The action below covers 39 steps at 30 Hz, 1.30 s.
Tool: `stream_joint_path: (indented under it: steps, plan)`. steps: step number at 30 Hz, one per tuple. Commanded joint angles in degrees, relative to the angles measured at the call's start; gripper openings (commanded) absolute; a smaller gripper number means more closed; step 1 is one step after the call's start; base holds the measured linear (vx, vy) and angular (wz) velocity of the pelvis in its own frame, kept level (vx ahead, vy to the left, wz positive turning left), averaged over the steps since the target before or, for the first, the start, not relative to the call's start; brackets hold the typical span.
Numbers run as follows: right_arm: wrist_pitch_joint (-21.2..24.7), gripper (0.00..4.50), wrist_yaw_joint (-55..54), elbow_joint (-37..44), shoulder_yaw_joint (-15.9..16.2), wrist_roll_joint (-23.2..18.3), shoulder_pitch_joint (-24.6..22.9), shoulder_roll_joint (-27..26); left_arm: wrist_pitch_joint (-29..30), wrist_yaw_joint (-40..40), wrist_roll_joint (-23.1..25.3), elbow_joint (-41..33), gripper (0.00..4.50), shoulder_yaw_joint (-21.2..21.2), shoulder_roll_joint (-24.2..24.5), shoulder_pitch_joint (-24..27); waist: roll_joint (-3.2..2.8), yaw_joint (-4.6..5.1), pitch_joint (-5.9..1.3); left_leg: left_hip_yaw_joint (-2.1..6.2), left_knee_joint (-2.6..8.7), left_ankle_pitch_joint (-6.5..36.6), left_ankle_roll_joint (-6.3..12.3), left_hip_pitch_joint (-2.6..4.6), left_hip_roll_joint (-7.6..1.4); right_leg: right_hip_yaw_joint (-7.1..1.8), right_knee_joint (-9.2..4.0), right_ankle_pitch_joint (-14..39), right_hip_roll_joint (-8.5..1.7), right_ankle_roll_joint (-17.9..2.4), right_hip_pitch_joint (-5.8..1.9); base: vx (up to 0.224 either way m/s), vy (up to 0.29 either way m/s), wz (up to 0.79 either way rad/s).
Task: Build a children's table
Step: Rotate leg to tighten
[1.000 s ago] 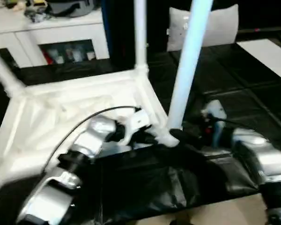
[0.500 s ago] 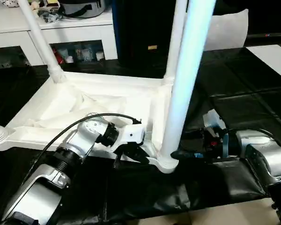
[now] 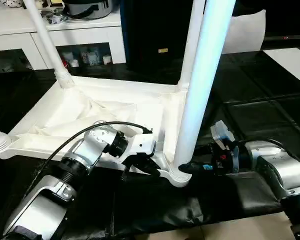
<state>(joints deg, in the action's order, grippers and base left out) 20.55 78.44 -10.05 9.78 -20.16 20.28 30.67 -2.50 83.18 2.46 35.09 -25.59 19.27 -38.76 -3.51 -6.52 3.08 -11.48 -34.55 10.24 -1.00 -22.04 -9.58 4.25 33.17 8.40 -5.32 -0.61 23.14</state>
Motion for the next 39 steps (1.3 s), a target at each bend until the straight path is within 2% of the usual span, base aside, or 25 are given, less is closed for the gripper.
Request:
stream_joint_path:
  steps: [1, 4, 5, 7, 9, 12, 15, 17, 18, 19, 20, 21, 22, 24, 25, 26, 28, 29, 31, 32, 34, 37, 38, 39]
  plan:
    - [3.13, 1.95, -1.99, 1.71, 0.41, -1.52, 0.20, -1.08, 2.08, -2.96, -0.67, -0.50, 0.00, 0.91, -2.54, -1.52, 0.64, 0.46, -4.14, 1.81, 4.48, 15.91, 1.62, 1.62, -3.96, -2.44, -3.79, 19.91, -3.77, -11.94, -2.41, 0.000, 0.000, 0.00]
    - [5.71, 1.95, -8.01, 1.70, -0.92, -0.76, 0.04, -2.96, 5.89, -7.91, -0.39, -0.45, 0.00, 2.38, -3.96, -1.71, 0.69, 0.59, -3.98, 1.96, 4.58, 16.70, 0.96, 1.72, -3.94, -2.39, -3.97, 21.96, -3.81, -11.58, -2.29, 0.000, 0.000, 0.00]
    - [5.79, 1.95, -13.66, 0.82, -1.92, 1.04, 0.26, -5.07, 9.44, -11.83, -0.17, -0.83, 0.00, 3.45, -5.24, -1.85, 0.75, 0.97, -3.85, 2.02, 4.65, 17.58, 0.44, 1.60, -3.80, -2.35, -4.12, 23.26, -3.84, -11.10, -2.32, 0.000, 0.000, 0.00]
    - [6.55, 1.95, -18.73, -0.27, -3.11, 2.01, 0.83, -7.24, 11.90, -14.76, -0.53, -1.24, 0.00, 4.54, -6.68, -1.97, 0.76, 1.60, -3.75, 2.14, 4.62, 18.79, -0.30, 1.78, -3.48, -2.20, -4.61, 26.54, -3.94, -9.91, -2.16, 0.000, 0.000, 0.00]
    - [7.59, 1.95, -24.91, -1.56, -4.26, 3.36, 1.68, -9.98, 15.27, -18.88, -1.23, -1.76, 0.00, 6.20, -8.99, -2.28, 0.98, 2.42, -3.76, 2.44, 4.70, 18.51, -0.12, 1.19, -3.20, -1.94, -4.73, 28.04, -3.96, -8.77, -2.72, 0.000, 0.000, 0.00]
    - [9.89, 1.95, -39.45, -4.30, -6.20, 7.09, 3.97, -15.97, 21.64, -30.12, -1.35, -1.46, 0.00, 9.47, -14.97, -3.83, 0.97, 4.63, -3.74, 2.52, 4.56, 19.05, -0.40, 1.14, -2.97, -1.79, -4.80, 27.32, -3.62, -9.24, -2.31, 0.000, 0.000, 0.00]
    - [10.50, 1.94, -45.71, -6.32, -7.87, 8.22, 5.41, -18.63, 22.56, -34.39, -1.19, -0.51, 0.00, 10.72, -17.20, -4.60, 1.02, 5.71, -3.90, 2.56, 4.32, 18.25, 0.47, 0.85, -2.53, -1.58, -5.21, 28.00, -3.58, -8.46, -2.44, 0.000, 0.000, 0.00]
    - [9.39, 1.94, -51.89, -9.22, -9.70, 9.36, 7.18, -21.36, 22.63, -39.26, -0.81, 0.98, 0.00, 12.07, -19.64, -5.60, 0.97, 6.47, -4.12, 2.38, 4.05, 16.68, 1.84, 0.51, -2.35, -1.62, -5.13, 25.26, -3.41, -9.12, -2.54, 0.000, 0.000, 0.00]
    - [8.05, 1.94, -52.95, -9.90, -9.87, 9.82, 7.50, -21.82, 22.63, -40.56, -0.70, 1.24, 0.00, 12.40, -20.29, -5.83, 1.19, 6.60, -4.45, 2.29, 3.89, 14.92, 2.63, 0.40, -2.35, -1.69, -4.95, 22.40, -3.42, -9.68, -2.75, 0.000, 0.000, 0.00]
    - [6.27, 1.94, -53.61, -10.69, -9.94, 10.20, 7.83, -22.26, 22.50, -42.28, -0.64, 1.51, 0.00, 12.88, -21.10, -6.11, 1.08, 6.59, -4.53, 2.23, 3.81, 14.04, 3.10, 0.32, -2.39, -1.74, -4.79, 20.72, -3.46, -10.21, -2.77, 0.000, 0.000, 0.00]
    - [4.36, 2.50, -53.97, -11.11, -10.26, 10.43, 7.93, -22.84, 22.94, -43.61, -0.55, 1.08, 0.00, 13.20, -21.90, -6.19, 1.01, 6.54, -4.58, 2.10, 3.68, 12.85, 3.92, 0.34, -2.45, -1.74, -4.66, 18.14, -3.38, -11.12, -2.72, 0.000, 0.000, 0.00]
    - [3.32, 2.50, -54.30, -11.25, -10.58, 10.49, 7.94, -23.20, 23.15, -44.08, -0.49, 0.76, 0.00, 13.25, -22.26, -6.19, 1.03, 6.55, -4.66, 2.02, 3.63, 12.21, 4.37, 0.25, -2.49, -1.76, -4.45, 16.74, -3.39, -11.58, -2.80, 0.000, 0.000, 0.00]
    - [2.51, 2.64, -54.92, -11.17, -11.50, 10.16, 7.97, -24.06, 23.61, -44.65, -0.29, 0.37, 0.00, 13.23, -22.70, -6.22, 1.12, 6.30, -4.83, 1.91, 3.44, 9.97, 5.87, 0.16, -2.48, -1.78, -4.13, 13.67, -3.42, -12.56, -2.96, 0.000, 0.000, 0.00]
    - [2.85, 2.80, -53.54, -9.79, -11.93, 9.02, 7.35, -24.09, 23.21, -43.91, 0.19, 0.28, 0.00, 12.58, -22.18, -6.04, 0.98, 5.69, -5.05, 1.85, 3.27, 7.53, 7.18, 0.21, -2.61, -1.78, -3.71, 10.70, -3.28, -13.39, -2.97, 0.000, 0.000, 0.00]
    - [2.60, 2.80, -51.80, -8.57, -11.68, 8.45, 6.55, -23.40, 22.43, -42.94, 0.56, 0.25, 0.00, 11.98, -21.44, -5.73, 1.01, 5.42, -5.09, 1.85, 3.28, 6.79, 7.66, 0.15, -2.68, -1.78, -3.50, 9.42, -3.28, -13.64, -3.06, 0.000, 0.000, 0.00]
    - [1.93, 2.99, -49.25, -7.07, -11.14, 8.01, 5.34, -22.17, 20.86, -41.39, 1.10, 0.27, 0.00, 11.10, -20.31, -5.23, 0.83, 5.02, -5.01, 1.90, 3.21, 5.61, 8.92, 0.10, -2.83, -1.71, -3.23, 6.96, -3.26, -14.13, -3.05, 0.000, 0.000, 0.00]
    - [1.63, 3.10, -48.47, -6.75, -10.93, 7.97, 4.97, -21.71, 20.21, -40.87, 1.26, 0.30, 0.00, 10.83, -19.95, -5.07, 0.89, 4.84, -5.02, 1.83, 3.15, 5.77, 9.16, 0.21, -2.91, -1.73, -3.09, 6.63, -3.34, -14.34, -3.05, 0.000, 0.000, 0.00]
    - [0.56, 3.32, -45.75, -6.02, -10.17, 7.80, 3.95, -20.24, 19.58, -40.09, 1.47, 0.34, 0.00, 10.56, -19.16, -4.64, 0.72, 4.55, -4.92, 1.81, 3.22, 6.32, 9.04, 0.36, -3.01, -1.68, -3.27, 7.43, -3.34, -14.31, -2.96, 0.000, 0.000, 0.00]
    - [-0.53, 3.40, -42.44, -5.14, -9.61, 7.35, 2.77, -18.33, 18.55, -38.51, 1.74, 0.26, 0.00, 10.07, -18.05, -4.03, 0.78, 4.04, -4.70, 1.69, 3.33, 8.43, 8.29, 0.56, -3.05, -1.70, -3.72, 10.36, -3.42, -13.67, -2.90, 0.000, 0.000, 0.00]
    - [-1.38, 3.56, -38.06, -3.94, -9.19, 6.55, 1.42, -15.74, 17.63, -36.55, 2.04, 0.15, 0.00, 9.53, -16.55, -3.24, 0.77, 3.84, -4.56, 1.75, 3.49, 9.92, 7.48, 0.61, -3.07, -1.68, -3.94, 12.44, -3.44, -13.17, -2.98, 0.000, 0.000, 0.00]
    - [-1.95, 3.77, -34.91, -3.15, -8.98, 6.20, 0.68, -13.82, 16.22, -34.62, 2.15, 0.16, 0.00, 8.95, -15.32, -2.74, 0.69, 3.66, -4.32, 1.78, 3.79, 12.99, 6.09, 0.94, -3.26, -1.72, -4.40, 16.32, -3.39, -11.96, -2.82, 0.000, 0.000, 0.00]
    - [-2.12, 3.92, -30.77, -2.36, -8.95, 5.63, 0.09, -11.12, 14.13, -31.44, 2.01, 0.10, 0.00, 8.02, -13.53, -2.26, 0.55, 3.39, -4.26, 2.02, 4.04, 14.06, 4.73, 0.99, -3.32, -1.66, -4.54, 18.38, -3.47, -11.21, -2.74, 0.000, 0.000, 0.00]
    - [-2.19, 4.11, -28.01, -1.98, -8.83, 5.24, -0.13, -9.27, 13.44, -29.46, 1.87, 0.10, 0.00, 7.55, -12.39, -2.03, 0.72, 3.23, -4.20, 1.87, 4.02, 14.60, 4.49, 1.17, -3.38, -1.76, -4.58, 18.70, -3.45, -11.12, -2.59, 0.000, 0.000, 0.00]
    - [-2.18, 4.22, -27.38, -1.91, -8.76, 5.16, -0.15, -8.87, 13.12, -28.93, 1.87, 0.09, 0.00, 7.39, -12.11, -1.99, 0.59, 3.06, -4.21, 1.87, 4.03, 14.75, 4.27, 1.24, -3.45, -1.81, -4.51, 18.72, -3.50, -11.24, -2.56, 0.000, 0.000, 0.00]
